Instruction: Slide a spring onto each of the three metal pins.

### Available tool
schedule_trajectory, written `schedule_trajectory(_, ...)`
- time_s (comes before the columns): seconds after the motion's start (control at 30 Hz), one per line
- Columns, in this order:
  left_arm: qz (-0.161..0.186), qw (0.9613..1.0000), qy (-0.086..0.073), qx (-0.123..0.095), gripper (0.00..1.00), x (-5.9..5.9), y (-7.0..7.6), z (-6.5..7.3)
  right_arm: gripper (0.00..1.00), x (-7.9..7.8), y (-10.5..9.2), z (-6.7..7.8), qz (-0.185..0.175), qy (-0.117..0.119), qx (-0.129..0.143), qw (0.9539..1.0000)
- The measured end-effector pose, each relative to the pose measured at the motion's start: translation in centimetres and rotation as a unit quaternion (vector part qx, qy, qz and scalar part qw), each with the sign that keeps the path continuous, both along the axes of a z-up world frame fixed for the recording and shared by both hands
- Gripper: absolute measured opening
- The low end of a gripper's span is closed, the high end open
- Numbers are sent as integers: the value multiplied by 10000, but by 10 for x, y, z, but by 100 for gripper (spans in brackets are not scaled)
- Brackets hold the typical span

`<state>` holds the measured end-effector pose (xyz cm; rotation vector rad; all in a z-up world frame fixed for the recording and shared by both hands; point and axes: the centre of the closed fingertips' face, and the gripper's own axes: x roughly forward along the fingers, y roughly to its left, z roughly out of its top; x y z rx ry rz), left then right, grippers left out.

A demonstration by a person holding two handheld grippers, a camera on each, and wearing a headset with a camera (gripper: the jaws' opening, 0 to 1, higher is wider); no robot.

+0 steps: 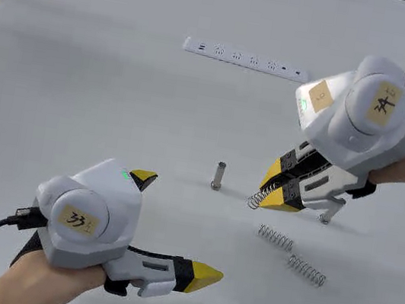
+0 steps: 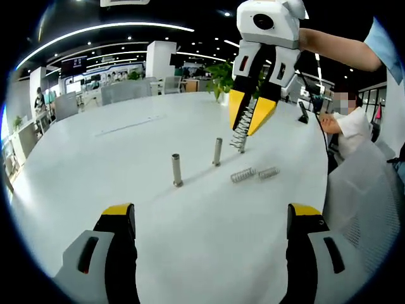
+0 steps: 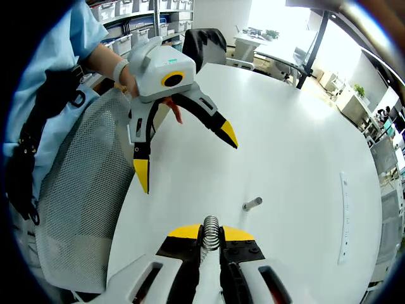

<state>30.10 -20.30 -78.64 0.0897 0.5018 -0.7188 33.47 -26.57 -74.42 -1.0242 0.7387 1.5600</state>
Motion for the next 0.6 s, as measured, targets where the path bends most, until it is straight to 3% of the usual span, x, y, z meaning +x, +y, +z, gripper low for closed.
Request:
schedule_trajectory(0.1,9,10000,15,9,99,1,-1,-1,7,8,5,3,98,-63,-89,9999)
schedule_trajectory(0.2,-55,9999,-29,157,99,1,-2,-3,7,19,11,5,181,-106,-155,9997)
schedule_trajectory(0.6,46,10000,44,-6,99,4,-1,-5,7,40,33,2,483,-241,-410,9977)
